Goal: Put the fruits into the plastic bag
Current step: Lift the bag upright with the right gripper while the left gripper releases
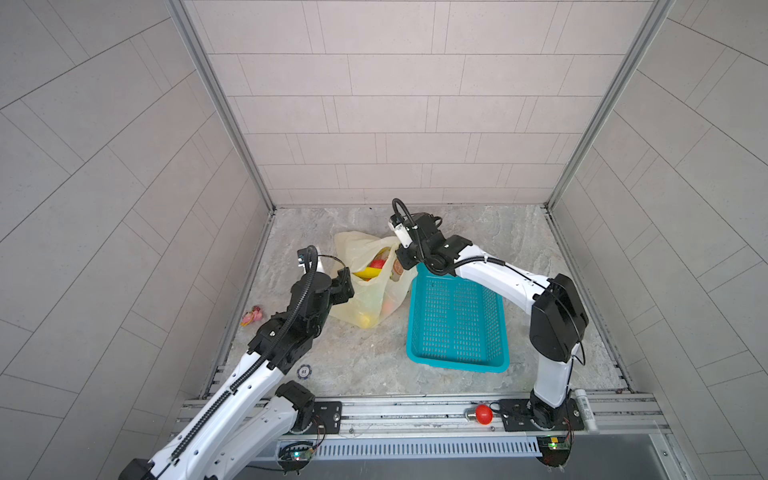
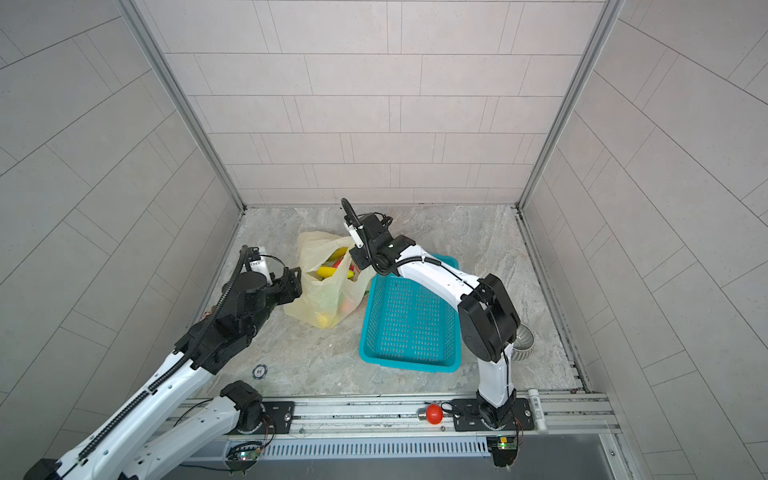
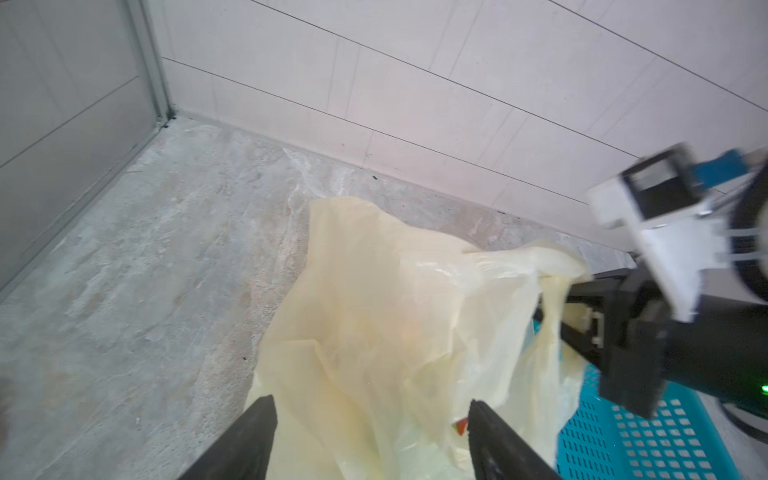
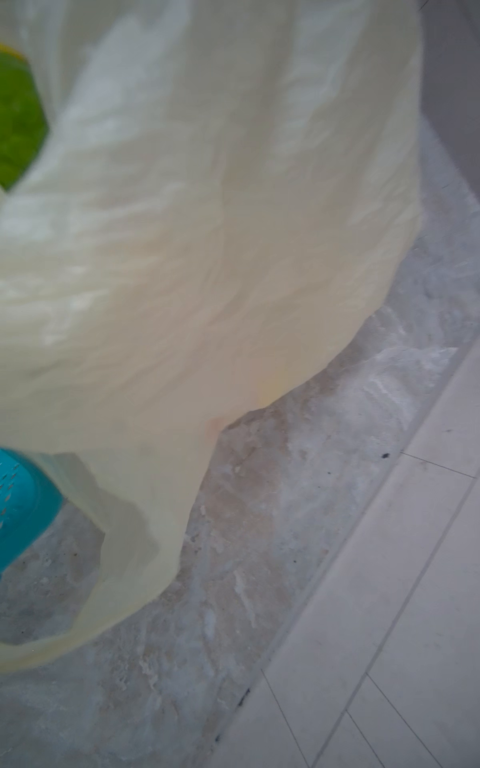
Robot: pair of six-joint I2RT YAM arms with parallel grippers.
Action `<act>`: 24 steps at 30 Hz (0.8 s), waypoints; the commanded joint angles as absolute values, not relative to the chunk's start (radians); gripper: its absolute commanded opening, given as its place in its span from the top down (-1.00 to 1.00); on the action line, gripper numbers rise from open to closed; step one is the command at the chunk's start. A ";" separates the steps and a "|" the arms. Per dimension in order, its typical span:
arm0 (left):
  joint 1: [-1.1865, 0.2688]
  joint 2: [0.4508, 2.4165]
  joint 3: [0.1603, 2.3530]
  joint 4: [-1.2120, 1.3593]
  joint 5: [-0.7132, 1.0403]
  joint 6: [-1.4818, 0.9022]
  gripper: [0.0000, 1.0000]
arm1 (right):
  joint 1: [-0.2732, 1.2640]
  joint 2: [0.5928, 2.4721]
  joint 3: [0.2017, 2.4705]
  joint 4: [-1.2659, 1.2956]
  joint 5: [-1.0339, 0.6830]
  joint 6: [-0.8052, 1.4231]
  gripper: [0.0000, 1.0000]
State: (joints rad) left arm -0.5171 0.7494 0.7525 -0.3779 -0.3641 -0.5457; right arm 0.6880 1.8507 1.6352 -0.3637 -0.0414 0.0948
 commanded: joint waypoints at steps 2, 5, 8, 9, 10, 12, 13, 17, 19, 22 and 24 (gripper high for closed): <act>-0.505 0.726 0.778 -0.470 -0.507 -0.613 -0.55 | 0.694 1.722 1.732 -0.324 -0.049 0.108 1.00; -0.502 0.711 0.774 -0.485 -0.515 -0.625 -0.55 | 0.694 1.690 1.782 -0.328 -0.054 0.098 1.00; -0.500 0.697 0.766 -0.492 -0.523 -0.635 -0.55 | 0.699 1.671 1.814 -0.339 -0.060 0.087 1.00; -0.500 0.694 0.764 -0.492 -0.523 -0.638 -0.55 | 0.700 1.666 1.818 -0.342 -0.068 0.082 1.00; -0.500 0.690 0.762 -0.494 -0.526 -0.641 -0.55 | 0.702 1.663 1.822 -0.345 -0.072 0.081 1.00; -0.500 0.687 0.758 -0.494 -0.528 -0.644 -0.55 | 0.705 1.665 1.823 -0.353 -0.076 0.077 1.00; -0.500 0.687 0.757 -0.493 -0.525 -0.644 -0.55 | 0.707 1.670 1.821 -0.358 -0.077 0.074 1.00; -0.499 0.698 0.758 -0.494 -0.512 -0.644 -0.56 | 0.711 1.726 1.815 -0.405 -0.092 0.073 1.00; -0.499 0.704 0.759 -0.494 -0.503 -0.644 -0.56 | 0.715 1.766 1.806 -0.432 -0.133 0.072 1.00; -0.499 0.712 0.760 -0.499 -0.497 -0.644 -0.57 | 0.732 1.817 1.762 -0.434 -0.168 0.081 1.00; -0.497 0.712 0.762 -0.501 -0.496 -0.641 -0.57 | 0.740 1.838 1.722 -0.419 -0.176 0.097 1.00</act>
State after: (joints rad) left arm -0.5037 0.7132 0.7525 -0.4778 -0.4942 -0.6392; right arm 0.7216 1.8008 1.7668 -0.3866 -0.1322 0.0875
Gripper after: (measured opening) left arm 0.783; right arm 0.048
